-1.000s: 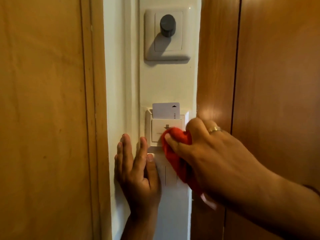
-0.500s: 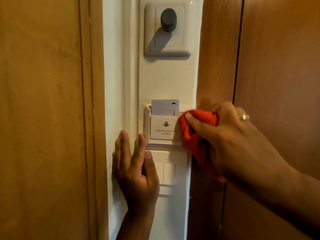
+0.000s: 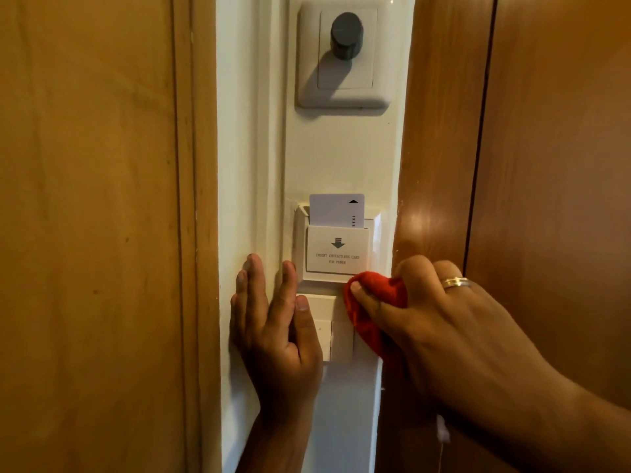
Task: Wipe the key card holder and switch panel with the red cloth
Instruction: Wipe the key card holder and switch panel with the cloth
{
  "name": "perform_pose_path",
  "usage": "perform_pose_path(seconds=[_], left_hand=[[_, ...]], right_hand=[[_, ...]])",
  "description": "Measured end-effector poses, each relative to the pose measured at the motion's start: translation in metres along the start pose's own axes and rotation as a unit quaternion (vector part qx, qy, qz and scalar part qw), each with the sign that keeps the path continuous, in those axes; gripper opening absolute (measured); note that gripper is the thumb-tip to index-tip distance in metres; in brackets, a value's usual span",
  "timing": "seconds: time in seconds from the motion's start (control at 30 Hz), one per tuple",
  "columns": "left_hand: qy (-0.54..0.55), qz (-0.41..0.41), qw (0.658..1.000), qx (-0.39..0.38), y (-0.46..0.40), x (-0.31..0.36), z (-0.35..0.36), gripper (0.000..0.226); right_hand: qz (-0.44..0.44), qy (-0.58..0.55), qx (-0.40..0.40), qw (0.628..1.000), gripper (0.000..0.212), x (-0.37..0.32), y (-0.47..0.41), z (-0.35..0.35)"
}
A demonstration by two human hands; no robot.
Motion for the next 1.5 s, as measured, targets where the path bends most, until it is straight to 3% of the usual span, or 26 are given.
perform_pose_path(seconds=[0.13,0.33,0.57,0.77,0.97,1.1,1.3,1.4,1.5], left_hand=[[-0.002,0.001,1.000,-0.011,0.002,0.001,0.002,0.037],[0.002,-0.003,1.000,-0.004,-0.001,0.000,0.000,0.037],[0.003,-0.009,1.000,-0.028,0.001,0.000,0.003,0.041],[-0.007,0.003,1.000,-0.006,-0.001,0.001,0.000,0.037],[-0.006,0.001,1.000,-0.005,0.000,0.000,0.001,0.037],[-0.009,0.004,1.000,-0.003,0.000,0.000,0.001,0.037],[-0.004,0.003,1.000,-0.006,0.001,-0.001,0.001,0.038],[-0.007,0.002,1.000,-0.004,0.000,-0.001,0.002,0.038],[-0.007,0.006,1.000,0.002,0.001,0.001,0.000,0.038]], right_hand=[[0.002,0.002,-0.007,1.000,0.048,-0.014,-0.011,0.001],[0.011,-0.003,-0.022,1.000,0.058,0.002,-0.004,0.000],[-0.011,-0.029,-0.033,0.999,0.043,-0.026,-0.022,-0.005],[0.041,0.032,-0.006,0.999,0.067,0.023,-0.011,-0.019],[0.098,-0.003,-0.032,0.995,0.089,0.034,-0.017,-0.016],[0.056,0.009,-0.020,0.998,0.075,0.022,-0.002,-0.005],[0.095,0.004,-0.020,0.995,0.081,0.042,-0.013,-0.015],[0.041,0.031,-0.017,0.999,0.064,0.028,-0.001,-0.007],[0.048,0.039,0.002,0.998,0.060,0.037,-0.008,-0.019]])
Point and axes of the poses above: each hand's wrist, its own y-axis away from the middle knuckle, its own z-axis out of the palm, x = y × z, the point moved 8 cm from there along -y, towards the middle knuckle, and after that the axes turned 10 degrees about -x, right-handed, at the moved point
